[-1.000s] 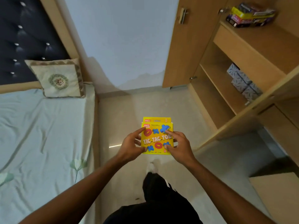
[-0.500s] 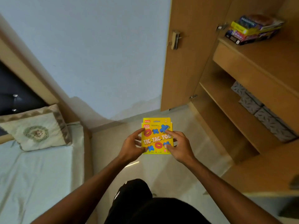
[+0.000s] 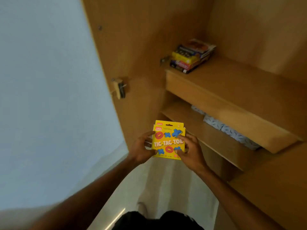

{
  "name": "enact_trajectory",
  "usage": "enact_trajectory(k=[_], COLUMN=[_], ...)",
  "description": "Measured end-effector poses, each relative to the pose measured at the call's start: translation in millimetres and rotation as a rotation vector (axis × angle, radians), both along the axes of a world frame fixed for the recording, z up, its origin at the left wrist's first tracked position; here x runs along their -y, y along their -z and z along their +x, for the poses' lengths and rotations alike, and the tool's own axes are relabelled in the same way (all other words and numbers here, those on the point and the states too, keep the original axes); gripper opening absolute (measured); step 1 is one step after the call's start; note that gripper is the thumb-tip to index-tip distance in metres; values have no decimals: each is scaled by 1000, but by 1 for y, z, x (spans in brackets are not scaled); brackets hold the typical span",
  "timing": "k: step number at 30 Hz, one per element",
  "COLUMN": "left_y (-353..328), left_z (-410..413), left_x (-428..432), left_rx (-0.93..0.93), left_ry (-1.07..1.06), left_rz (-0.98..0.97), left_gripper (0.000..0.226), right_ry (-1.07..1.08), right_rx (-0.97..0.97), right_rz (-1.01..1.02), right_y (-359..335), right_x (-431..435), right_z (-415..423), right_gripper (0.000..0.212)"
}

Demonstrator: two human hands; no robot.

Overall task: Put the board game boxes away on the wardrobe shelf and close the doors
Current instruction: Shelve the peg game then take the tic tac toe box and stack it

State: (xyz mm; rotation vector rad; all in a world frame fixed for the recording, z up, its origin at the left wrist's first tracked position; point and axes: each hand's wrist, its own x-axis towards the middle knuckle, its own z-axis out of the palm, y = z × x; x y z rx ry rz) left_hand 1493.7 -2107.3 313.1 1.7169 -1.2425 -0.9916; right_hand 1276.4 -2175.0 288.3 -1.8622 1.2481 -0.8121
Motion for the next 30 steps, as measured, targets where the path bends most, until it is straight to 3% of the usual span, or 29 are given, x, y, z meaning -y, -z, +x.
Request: enact_trajectory(k=[5,12,22,30], left_y=[-36,-72,-122,-147], left_z=[0,-8,-8,5], left_x=[137,317,520,629], left_rx=[-45,-120,57,197], left_ry=[142,157,280,262], left_rz=[-66,-152,-260,-192], left_gripper=[73,57,75,71], right_ry=[169,274,179,119], right_rx=[52,117,66,88], right_rz=[-102,-179,-297,-301], right_y=[-39,-76,-120,-133], right_x=[101,264,492,579], right_z=[-5,-11,-15,-3], right_gripper=[53,53,53,42])
